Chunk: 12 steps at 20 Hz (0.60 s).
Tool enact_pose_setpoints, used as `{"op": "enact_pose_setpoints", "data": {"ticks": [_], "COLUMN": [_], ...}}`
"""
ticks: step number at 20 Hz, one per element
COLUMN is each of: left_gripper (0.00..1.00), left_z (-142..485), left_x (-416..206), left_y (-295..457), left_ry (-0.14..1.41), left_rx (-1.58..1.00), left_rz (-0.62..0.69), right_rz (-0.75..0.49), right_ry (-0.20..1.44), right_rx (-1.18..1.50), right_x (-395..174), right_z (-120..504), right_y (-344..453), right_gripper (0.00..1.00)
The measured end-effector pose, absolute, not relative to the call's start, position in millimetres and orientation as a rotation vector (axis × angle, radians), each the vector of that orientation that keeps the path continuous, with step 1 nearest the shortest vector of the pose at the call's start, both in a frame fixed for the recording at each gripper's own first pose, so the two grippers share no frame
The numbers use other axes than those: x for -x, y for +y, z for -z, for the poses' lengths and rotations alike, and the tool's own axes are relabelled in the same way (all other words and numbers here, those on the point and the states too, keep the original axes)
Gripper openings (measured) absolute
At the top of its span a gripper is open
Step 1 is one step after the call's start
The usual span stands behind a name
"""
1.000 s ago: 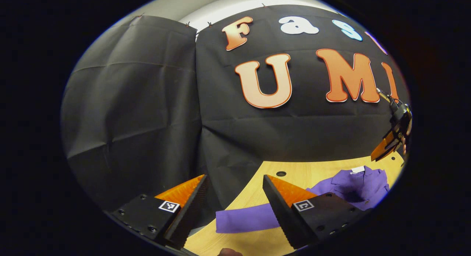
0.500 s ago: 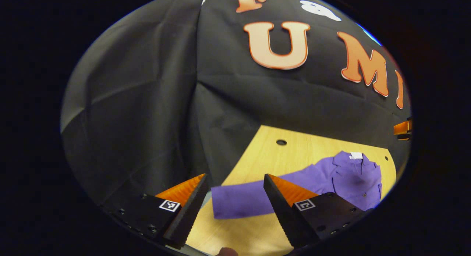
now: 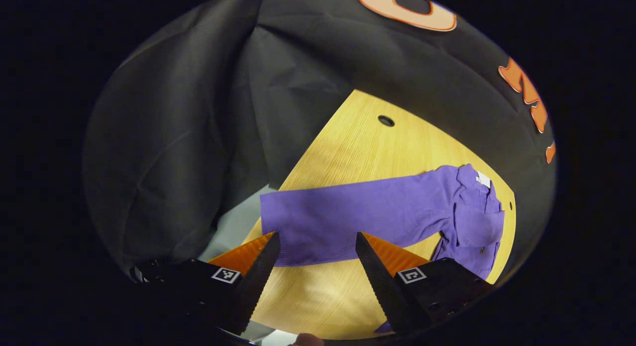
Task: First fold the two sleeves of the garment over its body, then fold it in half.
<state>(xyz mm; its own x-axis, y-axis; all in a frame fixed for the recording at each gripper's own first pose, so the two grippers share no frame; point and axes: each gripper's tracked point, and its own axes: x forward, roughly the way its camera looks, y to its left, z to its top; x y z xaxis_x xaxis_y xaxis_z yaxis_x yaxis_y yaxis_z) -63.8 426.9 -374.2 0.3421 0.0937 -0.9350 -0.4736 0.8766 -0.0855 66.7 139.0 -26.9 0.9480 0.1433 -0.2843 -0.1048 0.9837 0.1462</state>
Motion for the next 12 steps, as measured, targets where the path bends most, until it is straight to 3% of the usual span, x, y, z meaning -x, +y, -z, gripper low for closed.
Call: {"op": "enact_pose_setpoints", "data": {"ticks": [8,9,10,12], "left_gripper": [0.99,0.99,0.99,0.99], "left_z": [433.4,439.1,444.9,448.6], "left_x": [75.3,78.7,79.6,82.5], "left_y": [442.3,440.7,440.6,436.5], "left_ry": [1.404,1.423,1.432,1.457], "left_rx": [0.460,0.466,0.477,0.506], "left_rz": [-0.458,-0.465,-0.472,-0.460], "right_rz": [-0.042,-0.036,-0.030,-0.028], "right_ry": [0.289,0.292,0.294,0.302], "right_rx": [-0.042,-0.036,-0.035,-0.039], "right_x": [-39.7,-37.4,-36.8,-35.2], "right_z": [28.9,30.7,33.1,36.5], "right_y": [74.7,69.9,65.8,61.8], "right_gripper": [0.95,1.00,0.95,0.95]}}
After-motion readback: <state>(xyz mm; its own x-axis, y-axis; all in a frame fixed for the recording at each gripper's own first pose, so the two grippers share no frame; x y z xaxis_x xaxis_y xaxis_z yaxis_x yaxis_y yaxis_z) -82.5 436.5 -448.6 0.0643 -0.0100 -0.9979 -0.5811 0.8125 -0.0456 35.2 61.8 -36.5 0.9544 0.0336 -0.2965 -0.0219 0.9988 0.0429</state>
